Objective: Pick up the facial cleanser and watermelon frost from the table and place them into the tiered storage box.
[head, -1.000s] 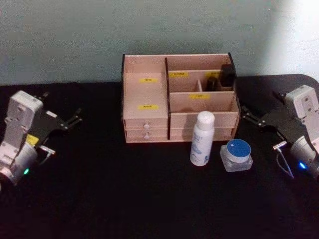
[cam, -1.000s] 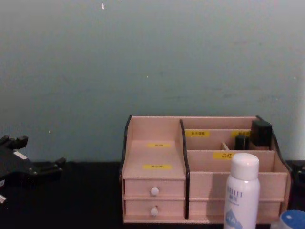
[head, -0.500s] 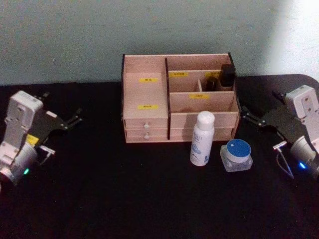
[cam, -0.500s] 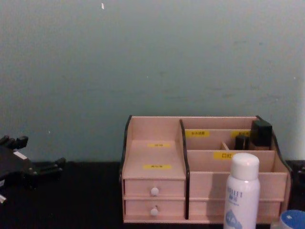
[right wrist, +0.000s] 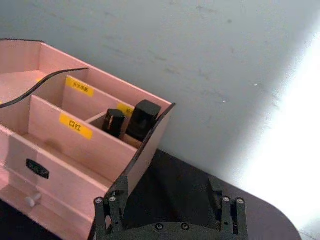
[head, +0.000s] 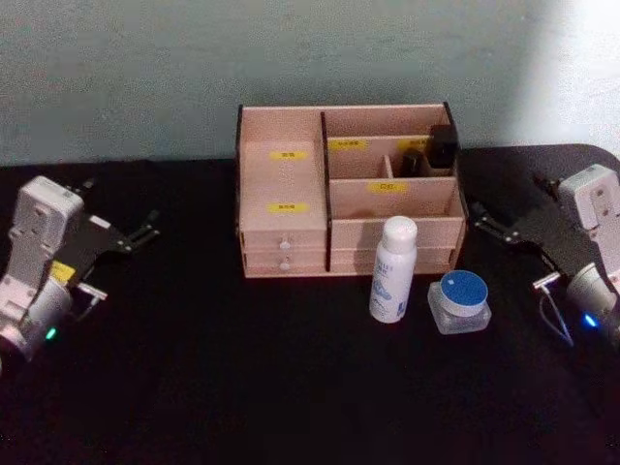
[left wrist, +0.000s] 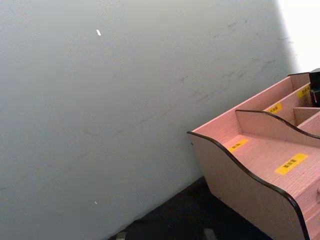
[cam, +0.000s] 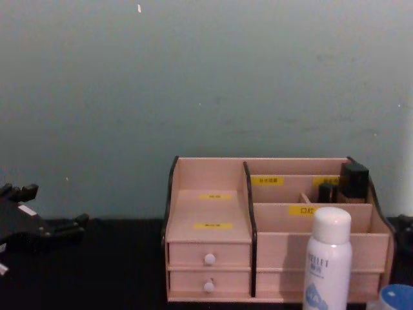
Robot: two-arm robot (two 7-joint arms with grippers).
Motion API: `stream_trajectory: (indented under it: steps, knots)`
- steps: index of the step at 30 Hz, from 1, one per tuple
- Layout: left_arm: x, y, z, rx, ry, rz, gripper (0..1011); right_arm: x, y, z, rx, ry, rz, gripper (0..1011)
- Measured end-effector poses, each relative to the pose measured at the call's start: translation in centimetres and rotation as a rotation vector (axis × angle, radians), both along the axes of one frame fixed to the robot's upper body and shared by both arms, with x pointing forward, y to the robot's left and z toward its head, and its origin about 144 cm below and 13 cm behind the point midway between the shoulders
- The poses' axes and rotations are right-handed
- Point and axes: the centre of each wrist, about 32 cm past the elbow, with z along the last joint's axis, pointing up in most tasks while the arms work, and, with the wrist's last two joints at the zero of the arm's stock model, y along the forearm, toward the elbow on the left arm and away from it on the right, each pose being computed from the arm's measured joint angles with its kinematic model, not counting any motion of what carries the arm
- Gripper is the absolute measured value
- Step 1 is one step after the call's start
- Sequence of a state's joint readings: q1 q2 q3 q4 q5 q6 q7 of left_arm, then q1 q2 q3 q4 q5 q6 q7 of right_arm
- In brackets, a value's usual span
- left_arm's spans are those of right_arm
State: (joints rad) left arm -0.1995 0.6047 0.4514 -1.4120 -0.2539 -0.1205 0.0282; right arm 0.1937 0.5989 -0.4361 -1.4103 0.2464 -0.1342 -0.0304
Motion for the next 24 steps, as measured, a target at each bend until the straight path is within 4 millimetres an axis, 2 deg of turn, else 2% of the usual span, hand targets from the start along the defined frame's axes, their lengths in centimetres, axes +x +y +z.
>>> stream_trajectory:
  steps: [11, 16, 24]
  knots:
    - [0.0, 0.0, 0.0, 0.0, 0.0, 0.0, 1001, -1.1, -1.0, 0.7, 0.036, -0.025, 0.011, 1002]
    - [0.0, 0.0, 0.0, 0.0, 0.0, 0.0, 1001, -2.7, -1.7, 1.6, 0.038, -0.012, 0.06, 1003]
    - [0.0, 0.0, 0.0, 0.0, 0.0, 0.0, 1001, -4.9, -1.9, 1.8, 0.036, 0.041, 0.171, 1002]
